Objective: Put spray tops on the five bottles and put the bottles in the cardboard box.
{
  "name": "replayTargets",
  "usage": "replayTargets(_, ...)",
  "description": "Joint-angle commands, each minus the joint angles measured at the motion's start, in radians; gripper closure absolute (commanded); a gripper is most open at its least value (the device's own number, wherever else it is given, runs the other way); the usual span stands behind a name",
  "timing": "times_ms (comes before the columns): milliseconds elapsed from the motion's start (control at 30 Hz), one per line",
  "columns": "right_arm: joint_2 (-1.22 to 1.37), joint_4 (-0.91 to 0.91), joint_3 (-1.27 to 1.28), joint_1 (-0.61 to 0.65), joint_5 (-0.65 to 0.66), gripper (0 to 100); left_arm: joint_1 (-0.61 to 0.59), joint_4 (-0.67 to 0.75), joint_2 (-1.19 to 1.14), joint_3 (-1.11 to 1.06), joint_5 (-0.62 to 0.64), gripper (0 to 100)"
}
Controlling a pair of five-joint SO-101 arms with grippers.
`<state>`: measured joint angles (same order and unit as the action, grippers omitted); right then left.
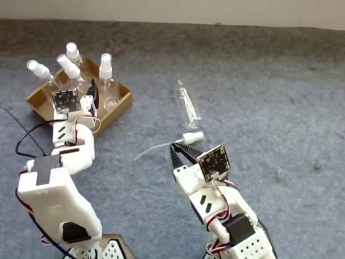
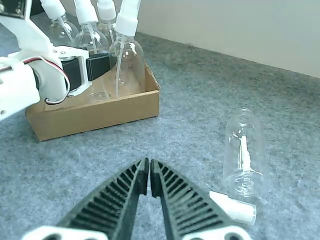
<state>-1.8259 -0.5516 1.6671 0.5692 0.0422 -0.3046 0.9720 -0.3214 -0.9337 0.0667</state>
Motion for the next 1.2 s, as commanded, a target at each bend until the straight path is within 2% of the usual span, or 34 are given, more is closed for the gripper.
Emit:
replayTargets(0, -0.010, -0.001, 0.110, -0.012, 0.000, 99.0, 0.022, 0.025, 0.013, -0.016, -0.075, 88)
replayTargets(1167, -0.007, -0.001, 0.110, -0.013, 0.000, 99.0, -0.024, 0.026, 0.008, -0.030, -0.078, 88)
